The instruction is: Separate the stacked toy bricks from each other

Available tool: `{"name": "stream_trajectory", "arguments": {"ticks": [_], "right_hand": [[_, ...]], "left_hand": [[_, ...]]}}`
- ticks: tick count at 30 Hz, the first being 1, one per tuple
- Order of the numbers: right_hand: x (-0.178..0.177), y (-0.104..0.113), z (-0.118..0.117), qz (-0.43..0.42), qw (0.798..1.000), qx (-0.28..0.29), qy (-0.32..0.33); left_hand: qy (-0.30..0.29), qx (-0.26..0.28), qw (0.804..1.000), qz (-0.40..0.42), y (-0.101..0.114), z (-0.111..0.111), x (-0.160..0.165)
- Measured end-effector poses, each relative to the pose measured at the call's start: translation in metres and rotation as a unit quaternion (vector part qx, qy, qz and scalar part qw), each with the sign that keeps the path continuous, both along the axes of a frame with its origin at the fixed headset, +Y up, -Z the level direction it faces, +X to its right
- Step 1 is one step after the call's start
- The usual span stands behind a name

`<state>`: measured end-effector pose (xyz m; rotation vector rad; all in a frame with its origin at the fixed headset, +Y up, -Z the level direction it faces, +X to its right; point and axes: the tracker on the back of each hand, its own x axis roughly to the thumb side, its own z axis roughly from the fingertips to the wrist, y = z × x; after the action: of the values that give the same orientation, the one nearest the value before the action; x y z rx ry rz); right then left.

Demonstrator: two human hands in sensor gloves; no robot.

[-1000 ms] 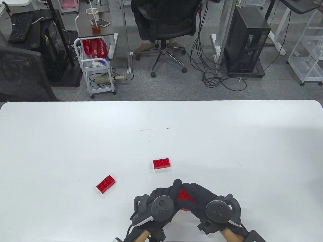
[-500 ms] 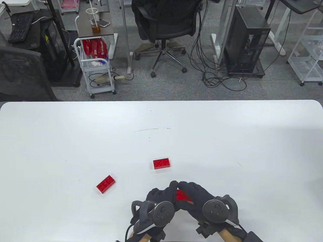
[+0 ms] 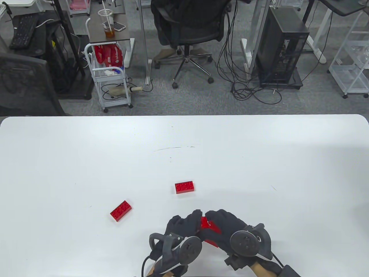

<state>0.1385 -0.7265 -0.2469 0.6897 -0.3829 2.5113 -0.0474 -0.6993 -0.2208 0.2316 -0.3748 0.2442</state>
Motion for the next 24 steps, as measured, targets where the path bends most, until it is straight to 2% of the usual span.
{"name": "stream_trajectory", "arguments": {"ticks": [8, 12, 24], "right_hand": [[0.0, -0.001, -0.002, 0.001, 1.0, -0.005, 0.0], [0.0, -0.001, -0.001, 0.008, 1.0, -0.002, 0.001], [0.001, 0.001, -0.001, 0.007, 1.0, 0.003, 0.001]], "left_hand": [[0.011, -0.005, 1.0, -0.001, -0.001, -0.003, -0.01], [0.026, -0.033, 0.999, 0.003, -0.005, -0.01, -0.024], [0.103, -0.07, 0.99, -0.069, -0.016, -0.026, -0.067]]}}
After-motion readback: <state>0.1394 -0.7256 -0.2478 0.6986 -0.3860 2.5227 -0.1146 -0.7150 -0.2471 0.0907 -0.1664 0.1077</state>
